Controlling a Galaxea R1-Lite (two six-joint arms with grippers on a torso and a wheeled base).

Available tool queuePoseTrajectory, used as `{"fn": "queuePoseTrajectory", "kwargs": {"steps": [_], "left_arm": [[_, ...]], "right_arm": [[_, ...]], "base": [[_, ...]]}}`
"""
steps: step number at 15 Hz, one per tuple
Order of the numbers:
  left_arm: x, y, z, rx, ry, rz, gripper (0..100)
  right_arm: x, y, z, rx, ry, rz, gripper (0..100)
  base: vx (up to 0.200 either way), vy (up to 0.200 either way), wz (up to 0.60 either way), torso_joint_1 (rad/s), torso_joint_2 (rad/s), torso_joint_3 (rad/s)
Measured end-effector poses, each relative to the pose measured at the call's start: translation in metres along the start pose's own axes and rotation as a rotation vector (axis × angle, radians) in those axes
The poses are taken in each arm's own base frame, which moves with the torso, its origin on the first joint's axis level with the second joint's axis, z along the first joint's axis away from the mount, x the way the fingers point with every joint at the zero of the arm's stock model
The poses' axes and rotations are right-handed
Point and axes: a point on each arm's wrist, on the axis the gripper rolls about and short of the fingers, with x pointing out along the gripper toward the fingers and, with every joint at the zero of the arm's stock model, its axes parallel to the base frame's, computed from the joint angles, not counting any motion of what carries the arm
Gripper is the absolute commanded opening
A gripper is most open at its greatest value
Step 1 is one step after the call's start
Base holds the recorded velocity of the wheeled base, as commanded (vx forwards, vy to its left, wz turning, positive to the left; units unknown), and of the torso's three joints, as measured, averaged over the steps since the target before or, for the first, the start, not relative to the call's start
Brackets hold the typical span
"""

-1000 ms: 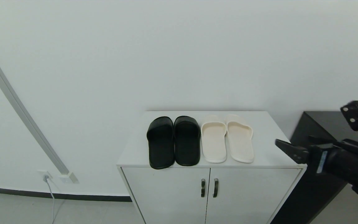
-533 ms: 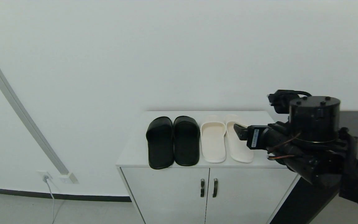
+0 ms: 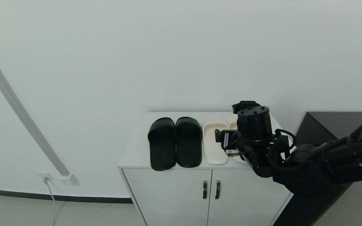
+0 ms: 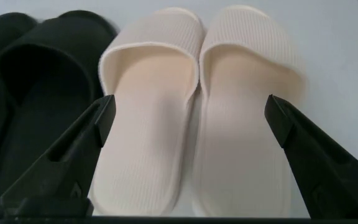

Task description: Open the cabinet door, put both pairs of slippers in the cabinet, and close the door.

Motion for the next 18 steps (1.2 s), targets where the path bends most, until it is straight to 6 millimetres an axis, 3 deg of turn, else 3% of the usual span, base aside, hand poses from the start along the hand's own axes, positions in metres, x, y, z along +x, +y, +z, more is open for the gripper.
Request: {"fn": "queuePoseTrajectory", "kwargs": {"steps": [5, 18], "left_arm": [[0.0, 0.0, 0.0, -0.001, 0.0, 0.001, 0], [0.0, 0.0, 0.0, -0.001, 0.0, 0.001, 0]], "right_arm": [[0.037, 0.004, -0.009, 0.002, -0.003, -0.059, 100], [0.089, 0.005, -0.01, -0.031, -0.032, -0.06, 100]], "base": [[0.0, 0.0, 0.0, 0.0, 0.0, 0.0], [0.0, 0.0, 0.0, 0.0, 0.0, 0.0]]}}
